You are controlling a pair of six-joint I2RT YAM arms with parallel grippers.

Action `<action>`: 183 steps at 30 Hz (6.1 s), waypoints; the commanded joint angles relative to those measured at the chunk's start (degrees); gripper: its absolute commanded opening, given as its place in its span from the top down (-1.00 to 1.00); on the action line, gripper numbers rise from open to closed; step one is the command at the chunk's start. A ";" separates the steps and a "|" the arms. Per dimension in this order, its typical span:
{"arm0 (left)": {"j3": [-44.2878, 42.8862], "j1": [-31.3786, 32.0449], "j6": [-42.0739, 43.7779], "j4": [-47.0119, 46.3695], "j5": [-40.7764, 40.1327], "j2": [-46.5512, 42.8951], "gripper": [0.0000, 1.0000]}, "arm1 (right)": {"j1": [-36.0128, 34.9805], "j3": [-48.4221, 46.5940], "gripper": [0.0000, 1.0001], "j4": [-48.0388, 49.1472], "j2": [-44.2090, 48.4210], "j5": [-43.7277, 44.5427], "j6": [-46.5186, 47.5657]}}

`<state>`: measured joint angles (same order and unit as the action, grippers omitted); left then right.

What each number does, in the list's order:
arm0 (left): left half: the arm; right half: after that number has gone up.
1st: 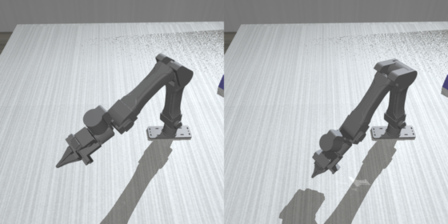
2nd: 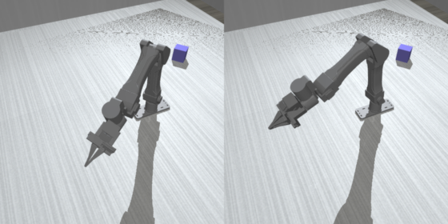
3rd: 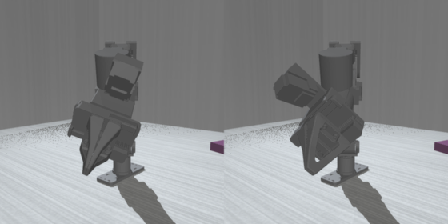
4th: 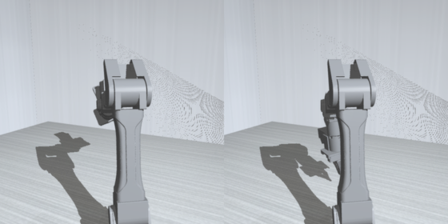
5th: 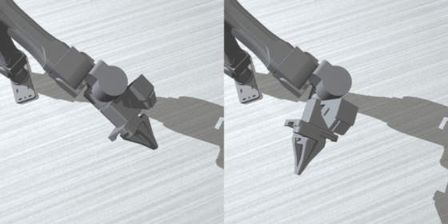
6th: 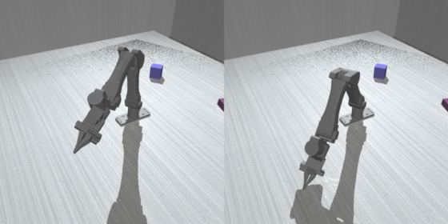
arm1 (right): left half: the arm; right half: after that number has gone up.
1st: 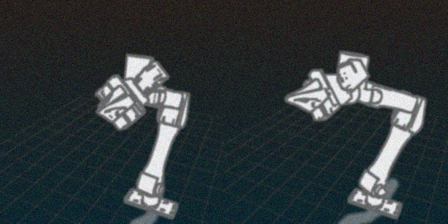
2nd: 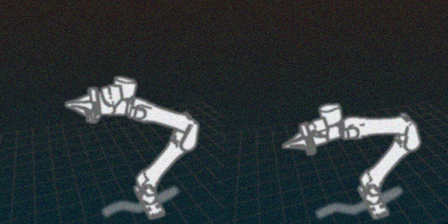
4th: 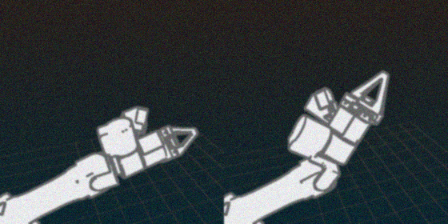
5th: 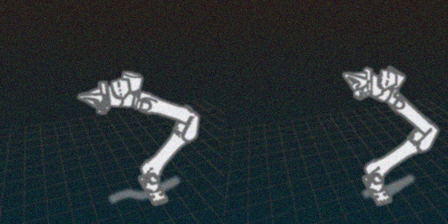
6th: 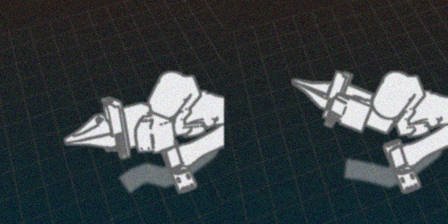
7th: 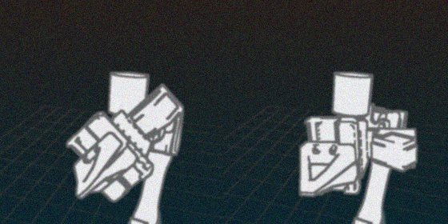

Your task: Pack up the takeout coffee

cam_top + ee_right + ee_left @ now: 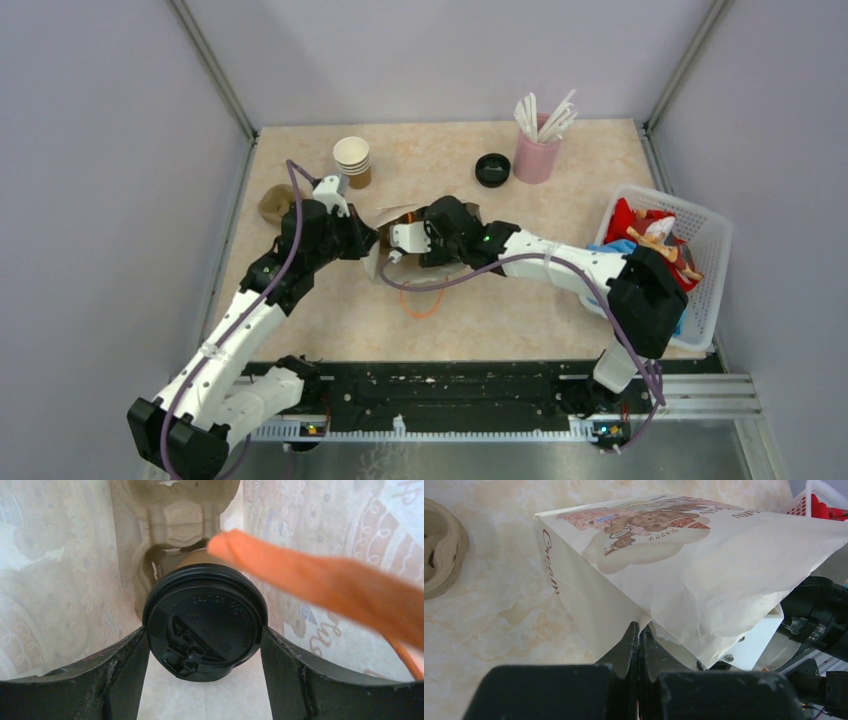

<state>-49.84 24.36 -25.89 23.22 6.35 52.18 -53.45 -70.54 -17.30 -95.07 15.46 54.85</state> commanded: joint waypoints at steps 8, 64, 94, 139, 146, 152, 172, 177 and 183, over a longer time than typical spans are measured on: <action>-2.62 0.19 1.02 -0.14 -0.35 1.11 1.00 | 1.07 0.30 -0.43 -0.03 0.89 -6.23 -4.80; -3.25 0.16 1.37 0.70 -0.89 2.14 1.00 | -5.53 -2.36 -0.39 -2.93 3.53 2.10 -9.65; -7.54 0.16 1.64 3.98 -3.24 4.86 1.00 | -0.07 1.63 -0.40 -1.03 5.88 -5.42 0.61; -13.52 -0.01 -1.18 11.90 1.57 9.33 1.00 | 2.74 -2.71 -0.43 1.53 -3.41 -8.72 0.56; -17.57 -0.27 -3.01 15.11 3.32 11.87 1.00 | 2.74 -3.27 -0.43 0.52 -4.48 -10.13 -1.71; -21.59 -0.67 -3.90 18.84 4.81 14.42 1.00 | 2.66 -5.86 -0.43 -3.93 -4.30 -12.20 -4.23; -30.77 -6.43 -8.87 27.78 19.77 22.40 1.00 | 0.75 -12.73 -0.45 -22.00 -2.84 -17.87 -14.23; -32.38 -8.98 -10.12 30.22 20.26 23.57 1.00 | -0.04 -13.72 -0.46 -24.49 -4.12 -18.77 -16.17; -36.07 -10.03 -8.58 30.18 18.58 25.77 0.66 | -0.11 -13.52 -0.47 -22.77 -7.21 -19.47 -16.88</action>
<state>-81.34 14.63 -34.61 54.24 24.34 76.58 -52.49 -82.65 -38.30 -99.29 0.54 40.51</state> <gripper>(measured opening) 0.078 0.734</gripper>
